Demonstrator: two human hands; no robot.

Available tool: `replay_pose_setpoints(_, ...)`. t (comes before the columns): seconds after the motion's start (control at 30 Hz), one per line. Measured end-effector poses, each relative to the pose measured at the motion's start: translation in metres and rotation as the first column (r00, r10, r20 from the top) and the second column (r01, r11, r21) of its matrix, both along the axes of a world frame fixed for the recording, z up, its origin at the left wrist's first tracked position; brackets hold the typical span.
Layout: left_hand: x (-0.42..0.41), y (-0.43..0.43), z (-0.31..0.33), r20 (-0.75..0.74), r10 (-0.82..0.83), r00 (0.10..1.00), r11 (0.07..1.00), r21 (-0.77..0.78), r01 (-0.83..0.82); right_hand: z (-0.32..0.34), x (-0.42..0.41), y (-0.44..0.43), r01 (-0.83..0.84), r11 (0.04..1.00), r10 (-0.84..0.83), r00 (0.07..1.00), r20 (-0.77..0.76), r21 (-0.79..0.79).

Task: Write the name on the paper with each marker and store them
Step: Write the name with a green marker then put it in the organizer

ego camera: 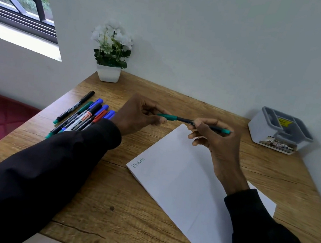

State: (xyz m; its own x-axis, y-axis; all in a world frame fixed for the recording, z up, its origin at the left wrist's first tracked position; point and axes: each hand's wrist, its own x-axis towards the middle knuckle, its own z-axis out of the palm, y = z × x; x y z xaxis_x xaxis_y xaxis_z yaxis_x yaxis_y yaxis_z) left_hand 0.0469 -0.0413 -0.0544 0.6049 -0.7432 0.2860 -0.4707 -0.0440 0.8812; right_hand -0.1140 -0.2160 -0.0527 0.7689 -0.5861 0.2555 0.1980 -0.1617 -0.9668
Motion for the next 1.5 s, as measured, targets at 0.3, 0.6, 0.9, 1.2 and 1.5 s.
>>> replay_pose_setpoints(0.3,-0.007,-0.007,-0.004,0.06,0.004,0.998,0.999,-0.037,-0.001,-0.003,0.002,0.004,0.031,0.989,-0.031,1.0,0.006,-0.144)
replay_pose_setpoints(0.6,-0.011,-0.008,0.005,-0.016,-0.017,1.0,0.998,-0.066,0.016,0.008,0.0,-0.001,0.054,0.963,-0.063,0.998,-0.023,-0.266)
replay_pose_setpoints(0.9,-0.016,-0.005,0.007,-0.217,-0.064,0.974,0.993,-0.107,0.042,0.006,-0.003,-0.018,0.052,0.753,-0.105,0.994,-0.041,-0.656)
replay_pose_setpoints(1.2,-0.03,-0.018,0.027,-0.186,-0.035,0.982,0.986,-0.167,0.003,0.008,-0.003,-0.018,0.113,0.618,-0.204,0.979,-0.019,-0.778)
replay_pose_setpoints(1.5,-0.036,-0.047,0.04,-0.181,-0.012,0.983,0.98,-0.195,-0.024,0.045,-0.026,-0.083,0.306,0.719,-0.413,0.91,-0.029,-0.624)
